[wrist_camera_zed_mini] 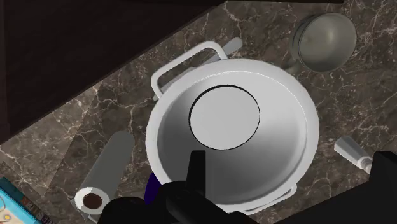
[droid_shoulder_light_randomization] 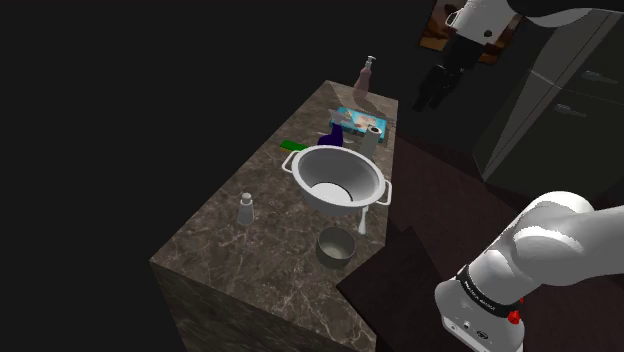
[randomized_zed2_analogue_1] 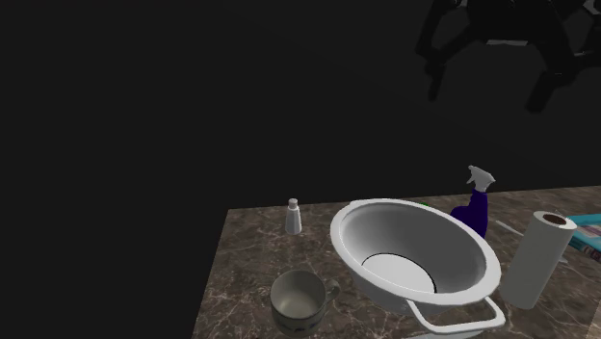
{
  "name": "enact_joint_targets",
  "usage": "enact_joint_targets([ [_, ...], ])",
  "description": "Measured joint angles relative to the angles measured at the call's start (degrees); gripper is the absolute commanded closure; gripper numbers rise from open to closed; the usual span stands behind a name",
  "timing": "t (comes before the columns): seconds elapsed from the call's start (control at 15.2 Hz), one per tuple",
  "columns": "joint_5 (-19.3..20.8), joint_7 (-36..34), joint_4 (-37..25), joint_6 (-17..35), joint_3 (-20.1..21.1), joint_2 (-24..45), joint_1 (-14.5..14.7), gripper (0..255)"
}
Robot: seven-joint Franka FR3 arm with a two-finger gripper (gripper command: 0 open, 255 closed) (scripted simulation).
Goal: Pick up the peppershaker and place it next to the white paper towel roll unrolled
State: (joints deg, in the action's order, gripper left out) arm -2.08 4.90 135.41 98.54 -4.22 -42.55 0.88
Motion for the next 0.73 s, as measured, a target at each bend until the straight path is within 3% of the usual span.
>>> enact_joint_targets([
  [0.2,-0.5,-1.1,1.1,2.1,1.3,0.8,0.5,0],
  [0.73,-2.2,-7.0,3.6,14.2,7.9,9.6,3.1,0],
])
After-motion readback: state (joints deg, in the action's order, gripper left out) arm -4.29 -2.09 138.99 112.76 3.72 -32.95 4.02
